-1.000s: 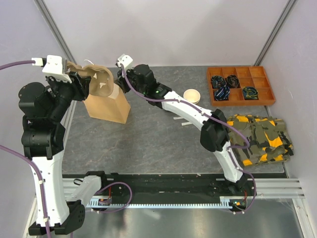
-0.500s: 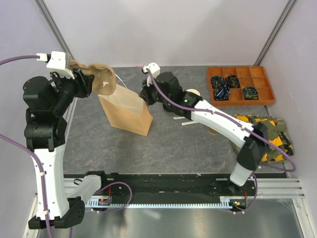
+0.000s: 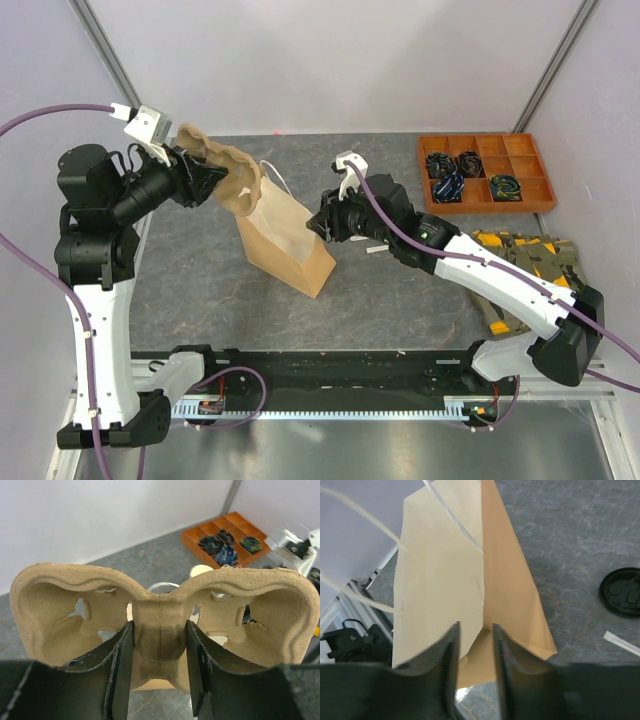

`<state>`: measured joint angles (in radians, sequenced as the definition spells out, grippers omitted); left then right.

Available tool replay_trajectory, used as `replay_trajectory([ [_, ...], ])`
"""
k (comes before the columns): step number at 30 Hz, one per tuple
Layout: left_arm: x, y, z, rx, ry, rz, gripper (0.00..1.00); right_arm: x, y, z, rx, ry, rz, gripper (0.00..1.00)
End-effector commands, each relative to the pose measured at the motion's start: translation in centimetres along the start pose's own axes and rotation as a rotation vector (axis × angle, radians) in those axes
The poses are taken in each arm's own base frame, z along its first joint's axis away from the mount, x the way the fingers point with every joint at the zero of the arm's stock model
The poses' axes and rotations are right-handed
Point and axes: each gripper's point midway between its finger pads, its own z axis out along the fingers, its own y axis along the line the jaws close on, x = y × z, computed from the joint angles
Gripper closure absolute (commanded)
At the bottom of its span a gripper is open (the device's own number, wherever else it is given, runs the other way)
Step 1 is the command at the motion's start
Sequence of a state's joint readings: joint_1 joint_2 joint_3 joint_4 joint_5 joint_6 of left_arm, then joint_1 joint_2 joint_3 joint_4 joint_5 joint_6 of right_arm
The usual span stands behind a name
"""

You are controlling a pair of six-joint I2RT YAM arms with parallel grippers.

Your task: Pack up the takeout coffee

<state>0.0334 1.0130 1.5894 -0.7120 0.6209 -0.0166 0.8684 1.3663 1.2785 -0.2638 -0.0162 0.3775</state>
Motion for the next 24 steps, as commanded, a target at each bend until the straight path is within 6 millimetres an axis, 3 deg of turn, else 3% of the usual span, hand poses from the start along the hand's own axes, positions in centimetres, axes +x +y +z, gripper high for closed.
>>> replay_trajectory([
  [1, -0.8, -2.7, -0.2, 0.156, 0.003, -0.013, 0.74, -1.5, 1.1, -0.5, -0.042, -0.043, -0.007, 0.48],
  [2, -0.9, -2.8, -0.2, 0.163, 0.005, -0.016, 0.74, -2.0, 1.0, -0.6, -0.034, -0.056, -0.018, 0.35],
  [4, -1.1, -2.9, 0.1, 0.178, 0.008, -0.023, 0.74, -3.8, 0.5, -0.6, 0.002, -0.104, -0.056, 0.25],
  [7, -1.6, -3.3, 0.5, 0.219, 0.003, -0.039, 0.74, -6.0, 0.4, -0.5, -0.006, -0.151, -0.070, 0.22],
  [13, -2.9, -4.0, 2.0, 0.329, -0.007, -0.123, 0.74, -6.7, 0.5, 1.6, -0.050, -0.147, -0.097, 0.24],
  [19, -3.5, -4.0, 3.4, 0.391, -0.032, -0.196, 0.74, -4.4, 0.4, 4.4, -0.128, -0.062, -0.046, 0.30],
  [23, -2.6, -4.4, 4.2, 0.418, 0.000, -0.242, 0.74, -3.4, 0.7, 5.2, -0.173, -0.031, -0.008, 0.36],
  [24, -1.9, -5.2, 4.6, 0.450, 0.021, -0.253, 0.74, -3.3, 0.6, 5.3, -0.171, -0.025, -0.003, 0.42],
])
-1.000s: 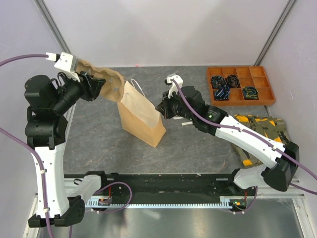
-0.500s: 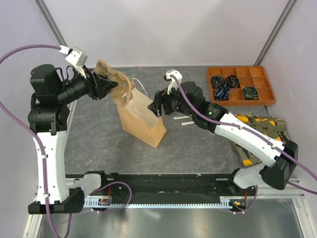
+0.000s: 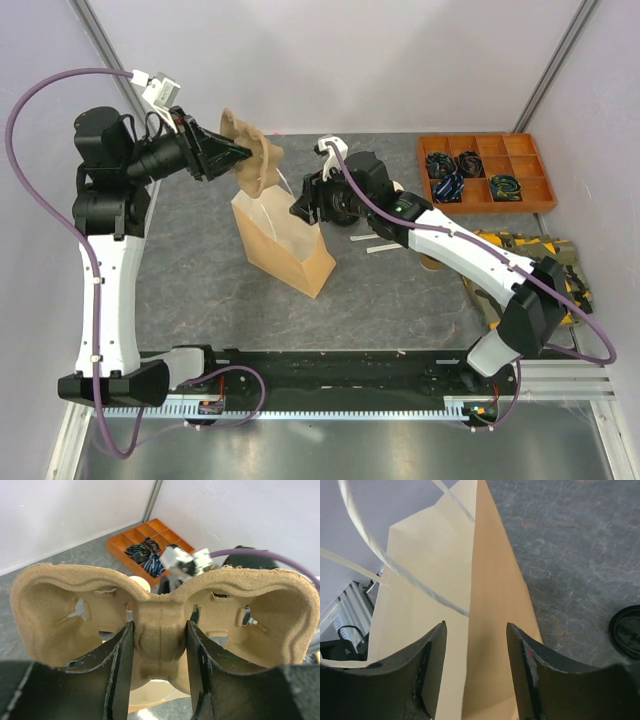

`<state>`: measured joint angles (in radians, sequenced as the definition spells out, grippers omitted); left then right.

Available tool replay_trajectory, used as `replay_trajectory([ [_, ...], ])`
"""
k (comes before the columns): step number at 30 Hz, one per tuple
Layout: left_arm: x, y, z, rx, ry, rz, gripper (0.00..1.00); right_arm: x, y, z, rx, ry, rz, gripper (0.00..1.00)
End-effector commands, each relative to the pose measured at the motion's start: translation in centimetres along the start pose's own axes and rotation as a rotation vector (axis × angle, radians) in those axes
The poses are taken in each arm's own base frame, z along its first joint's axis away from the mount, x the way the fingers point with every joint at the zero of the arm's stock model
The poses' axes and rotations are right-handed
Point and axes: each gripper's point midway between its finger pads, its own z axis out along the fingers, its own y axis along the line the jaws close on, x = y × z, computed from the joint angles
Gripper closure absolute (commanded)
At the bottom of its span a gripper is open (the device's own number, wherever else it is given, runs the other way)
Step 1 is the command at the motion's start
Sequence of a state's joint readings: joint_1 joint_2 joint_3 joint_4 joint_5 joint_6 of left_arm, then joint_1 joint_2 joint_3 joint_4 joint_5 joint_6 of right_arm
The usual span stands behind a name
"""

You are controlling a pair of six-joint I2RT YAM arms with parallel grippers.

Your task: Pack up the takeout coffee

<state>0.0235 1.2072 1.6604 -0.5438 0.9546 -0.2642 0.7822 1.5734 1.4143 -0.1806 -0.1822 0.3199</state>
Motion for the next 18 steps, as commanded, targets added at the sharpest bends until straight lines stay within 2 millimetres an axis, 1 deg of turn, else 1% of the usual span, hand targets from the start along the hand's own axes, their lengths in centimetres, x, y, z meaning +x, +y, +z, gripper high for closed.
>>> replay_trajectory([
  [1, 0.8, -2.0, 1.3, 0.115, 0.018, -0.045, 0.74, -1.7, 1.6, 0.1, -0.086, -0.039, 0.029, 0.47],
  [2, 1.2, -1.9, 1.6, 0.122, 0.026, -0.046, 0.74, -1.9, 1.5, 0.0, -0.090, -0.044, 0.036, 0.51],
  [3, 2.0, -1.9, 1.9, 0.130, 0.042, -0.060, 0.74, -2.0, 1.6, 0.0, -0.093, -0.045, 0.043, 0.60],
  [5, 2.4, -1.7, 2.3, 0.139, 0.044, -0.061, 0.75, -2.4, 1.6, -0.2, -0.095, -0.052, 0.043, 0.70],
  [6, 2.8, -1.5, 2.6, 0.147, 0.053, -0.074, 0.75, -2.4, 1.7, -0.2, -0.099, -0.053, 0.045, 0.80],
  [8, 2.9, -1.4, 3.1, 0.160, 0.061, -0.086, 0.75, -2.7, 1.9, -0.5, -0.103, -0.060, 0.045, 0.89],
  [9, 3.0, -1.4, 3.3, 0.171, 0.064, -0.087, 0.75, -2.8, 2.2, -0.6, -0.115, -0.060, 0.046, 1.00],
  [11, 3.4, -1.5, 3.6, 0.193, 0.080, -0.117, 0.76, -2.8, 2.3, -0.8, -0.123, -0.062, 0.040, 1.00],
  [14, 4.0, -2.4, 3.7, 0.255, 0.100, -0.142, 0.76, -2.6, 1.8, -0.7, -0.099, -0.062, 0.039, 1.00],
  [16, 4.0, -3.0, 3.4, 0.272, 0.091, -0.128, 0.76, -2.7, 1.6, -0.8, -0.083, -0.070, 0.048, 1.00],
  [17, 4.2, -3.0, 3.3, 0.266, 0.089, -0.128, 0.76, -2.6, 1.5, -0.9, -0.077, -0.071, 0.054, 1.00],
  [18, 3.9, -3.5, 2.9, 0.266, 0.074, -0.111, 0.77, -2.7, 1.3, -0.9, -0.066, -0.073, 0.059, 1.00],
])
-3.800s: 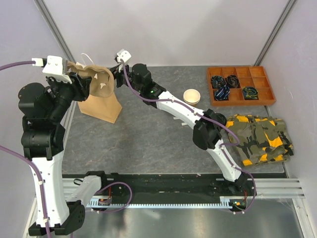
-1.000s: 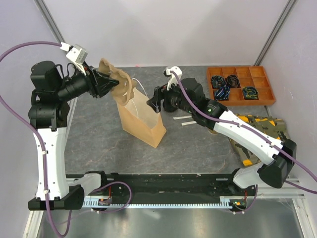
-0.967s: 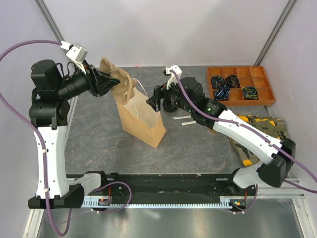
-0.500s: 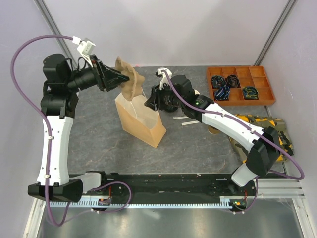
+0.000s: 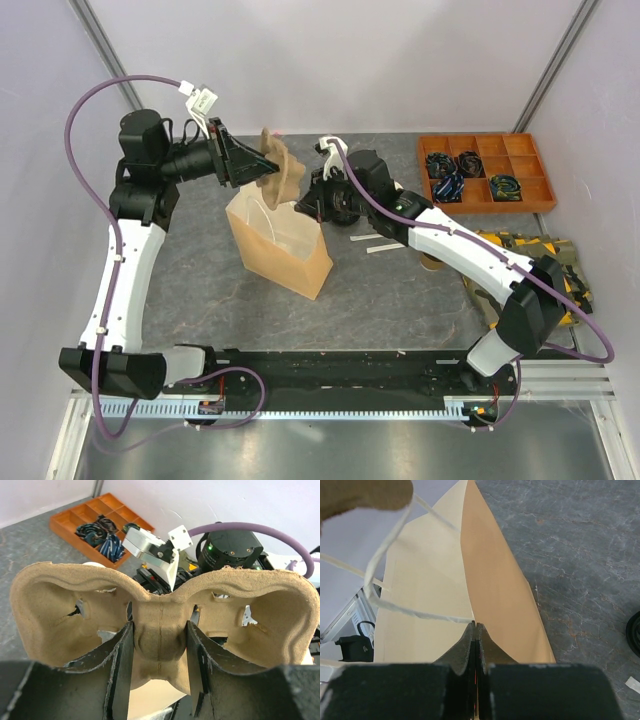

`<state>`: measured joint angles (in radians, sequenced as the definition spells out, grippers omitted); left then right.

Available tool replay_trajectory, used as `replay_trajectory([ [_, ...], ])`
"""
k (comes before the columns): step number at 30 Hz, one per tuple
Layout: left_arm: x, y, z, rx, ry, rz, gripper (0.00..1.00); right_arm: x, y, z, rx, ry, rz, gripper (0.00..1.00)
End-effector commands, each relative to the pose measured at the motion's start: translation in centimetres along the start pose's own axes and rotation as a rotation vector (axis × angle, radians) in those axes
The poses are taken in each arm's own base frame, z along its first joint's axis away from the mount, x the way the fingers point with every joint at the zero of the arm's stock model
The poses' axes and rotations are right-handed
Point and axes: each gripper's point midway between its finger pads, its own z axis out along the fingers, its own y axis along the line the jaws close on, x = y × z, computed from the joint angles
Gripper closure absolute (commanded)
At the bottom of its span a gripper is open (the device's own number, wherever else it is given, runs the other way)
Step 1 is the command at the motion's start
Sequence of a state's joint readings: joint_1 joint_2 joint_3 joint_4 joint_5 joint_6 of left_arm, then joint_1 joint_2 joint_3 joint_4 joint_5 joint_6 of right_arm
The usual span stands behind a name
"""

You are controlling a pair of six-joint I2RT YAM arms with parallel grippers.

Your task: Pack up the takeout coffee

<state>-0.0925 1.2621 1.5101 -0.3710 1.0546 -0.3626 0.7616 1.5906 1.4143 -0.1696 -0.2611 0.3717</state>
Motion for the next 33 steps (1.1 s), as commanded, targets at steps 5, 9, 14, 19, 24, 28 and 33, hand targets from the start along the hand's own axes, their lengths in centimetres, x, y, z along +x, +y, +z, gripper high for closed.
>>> replay_trajectory([
  [5, 1.1, -2.9, -0.9, 0.050, -0.019, -0.065, 0.77, -2.8, 0.3, -1.3, 0.029, -0.104, 0.060, 1.00],
  [9, 1.9, -2.8, -1.3, 0.027, -0.032, -0.074, 0.77, -3.1, 0.3, -1.5, 0.024, -0.110, 0.096, 1.00],
  [14, 1.3, -3.5, -1.8, 0.011, -0.088, -0.070, 0.77, -2.6, -0.3, -1.7, 0.034, -0.102, 0.114, 1.00],
  [19, 0.5, -3.6, -2.2, -0.012, -0.133, -0.070, 0.77, -2.2, -0.4, -1.8, 0.026, -0.096, 0.120, 1.00],
  [24, -0.2, -3.6, -2.2, -0.015, -0.155, -0.080, 0.77, -2.1, 0.6, -1.8, -0.031, -0.082, 0.099, 1.00],
  [28, -0.6, -3.4, -2.1, -0.017, -0.157, -0.080, 0.77, -2.4, 1.2, -2.1, -0.059, -0.087, 0.053, 0.46],
  [33, -1.5, -3.6, -2.1, -0.011, -0.170, -0.062, 0.77, -3.1, 1.4, -2.6, -0.070, -0.108, -0.014, 0.29],
])
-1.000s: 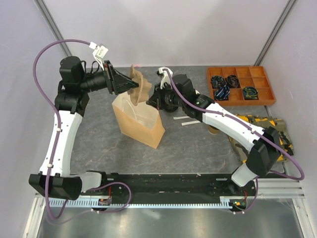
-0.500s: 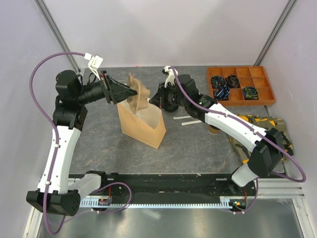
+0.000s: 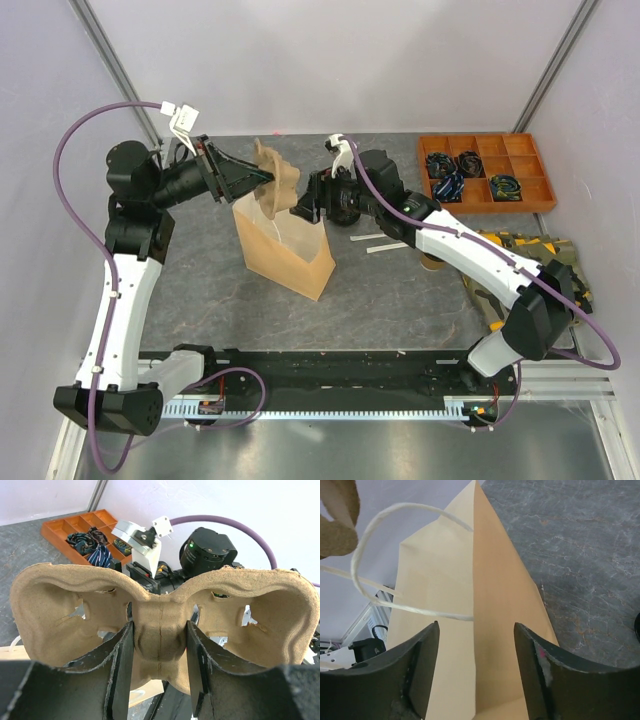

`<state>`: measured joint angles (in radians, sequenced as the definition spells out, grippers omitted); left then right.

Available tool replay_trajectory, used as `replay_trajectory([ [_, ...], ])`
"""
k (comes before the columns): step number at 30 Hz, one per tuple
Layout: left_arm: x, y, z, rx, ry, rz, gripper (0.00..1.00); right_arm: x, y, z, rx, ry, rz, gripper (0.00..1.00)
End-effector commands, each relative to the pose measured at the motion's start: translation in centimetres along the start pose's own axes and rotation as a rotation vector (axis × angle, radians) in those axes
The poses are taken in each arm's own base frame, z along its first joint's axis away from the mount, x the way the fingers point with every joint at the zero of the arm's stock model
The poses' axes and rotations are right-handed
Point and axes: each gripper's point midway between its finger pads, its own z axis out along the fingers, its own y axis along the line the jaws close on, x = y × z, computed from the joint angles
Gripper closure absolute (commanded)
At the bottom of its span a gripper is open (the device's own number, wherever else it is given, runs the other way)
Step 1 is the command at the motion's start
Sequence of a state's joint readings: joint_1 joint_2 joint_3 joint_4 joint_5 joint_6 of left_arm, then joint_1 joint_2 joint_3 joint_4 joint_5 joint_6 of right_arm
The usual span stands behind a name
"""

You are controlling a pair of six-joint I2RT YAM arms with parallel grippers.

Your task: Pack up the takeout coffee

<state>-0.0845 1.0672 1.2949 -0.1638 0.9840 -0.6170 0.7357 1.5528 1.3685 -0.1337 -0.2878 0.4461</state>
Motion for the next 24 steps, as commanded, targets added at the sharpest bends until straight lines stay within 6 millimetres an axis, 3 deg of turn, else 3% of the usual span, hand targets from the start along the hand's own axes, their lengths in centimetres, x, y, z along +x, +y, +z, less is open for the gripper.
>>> replay_trajectory([
  [1, -2.2, -1.1, 0.0, 0.016, -0.048, 0.030, 0.77, -2.6, 1.9, -1.5, -0.070, -0.080, -0.095, 0.25],
  [4, -2.6, -1.3, 0.1, 0.026, -0.055, 0.023, 0.77, -3.0, 2.6, -1.5, -0.104, -0.088, -0.122, 0.20],
  [9, -3.0, -1.6, 0.1, 0.037, -0.063, 0.022, 0.77, -2.9, 2.2, -0.5, -0.103, -0.079, -0.159, 0.20],
  [15, -3.1, -2.1, 0.0, 0.052, -0.062, 0.022, 0.77, -2.7, 0.9, 0.8, -0.057, -0.068, -0.195, 0.25],
  [17, -3.1, -2.3, -0.1, 0.056, -0.060, 0.025, 0.77, -2.7, 0.7, 1.2, -0.051, -0.067, -0.197, 0.30],
  [18, -3.3, -2.4, -0.1, 0.057, -0.063, 0.029, 0.77, -2.8, 0.7, 1.2, -0.049, -0.070, -0.196, 0.36],
  [24, -3.3, -2.8, -0.1, 0.085, -0.054, 0.013, 0.77, -3.5, 1.1, 1.1, -0.049, -0.085, -0.176, 0.94],
])
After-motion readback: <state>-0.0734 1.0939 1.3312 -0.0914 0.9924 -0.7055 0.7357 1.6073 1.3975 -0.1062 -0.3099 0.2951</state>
